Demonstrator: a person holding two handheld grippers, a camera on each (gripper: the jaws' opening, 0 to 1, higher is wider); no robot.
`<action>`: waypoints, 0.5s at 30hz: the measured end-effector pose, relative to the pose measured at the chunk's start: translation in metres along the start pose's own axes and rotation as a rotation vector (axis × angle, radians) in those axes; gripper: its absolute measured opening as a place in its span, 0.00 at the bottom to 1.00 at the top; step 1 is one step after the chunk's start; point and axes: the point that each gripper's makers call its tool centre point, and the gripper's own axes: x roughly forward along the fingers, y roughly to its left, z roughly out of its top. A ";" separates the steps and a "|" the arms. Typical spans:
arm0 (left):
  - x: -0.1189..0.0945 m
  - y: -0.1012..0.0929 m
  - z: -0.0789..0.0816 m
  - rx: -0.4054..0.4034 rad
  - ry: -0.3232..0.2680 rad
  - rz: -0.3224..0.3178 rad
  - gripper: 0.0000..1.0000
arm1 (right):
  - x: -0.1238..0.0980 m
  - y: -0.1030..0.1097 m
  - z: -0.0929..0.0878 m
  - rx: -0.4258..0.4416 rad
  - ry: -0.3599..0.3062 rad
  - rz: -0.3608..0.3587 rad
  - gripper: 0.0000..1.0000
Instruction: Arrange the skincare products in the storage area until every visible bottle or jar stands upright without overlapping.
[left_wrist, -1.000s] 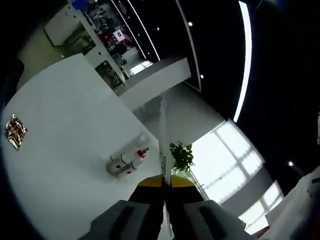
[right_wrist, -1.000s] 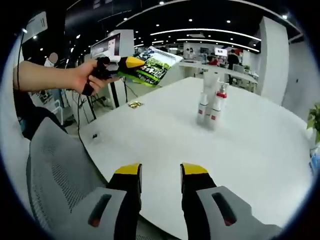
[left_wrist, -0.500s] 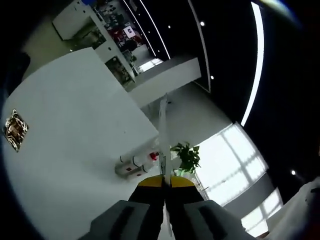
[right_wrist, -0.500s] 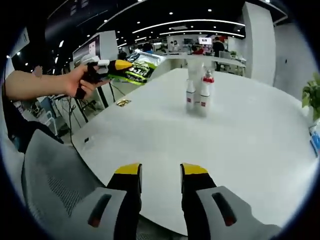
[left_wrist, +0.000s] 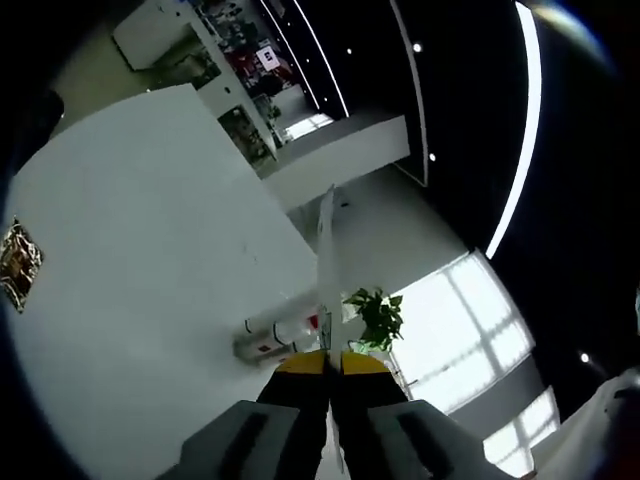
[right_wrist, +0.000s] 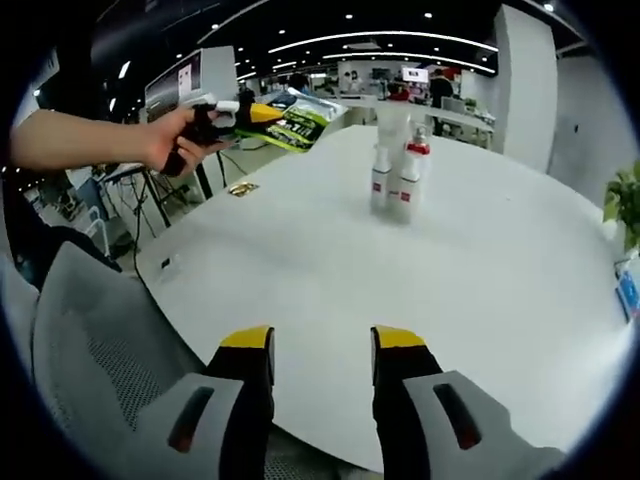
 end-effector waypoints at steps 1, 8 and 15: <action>0.001 -0.001 0.003 0.004 -0.001 -0.001 0.01 | 0.000 0.000 -0.001 -0.003 0.004 0.002 0.35; 0.014 0.007 0.023 0.009 0.003 0.016 0.01 | 0.001 0.001 -0.005 -0.006 0.022 0.009 0.34; 0.028 0.041 0.020 -0.035 0.032 0.077 0.01 | 0.004 0.002 -0.014 -0.040 0.062 0.014 0.34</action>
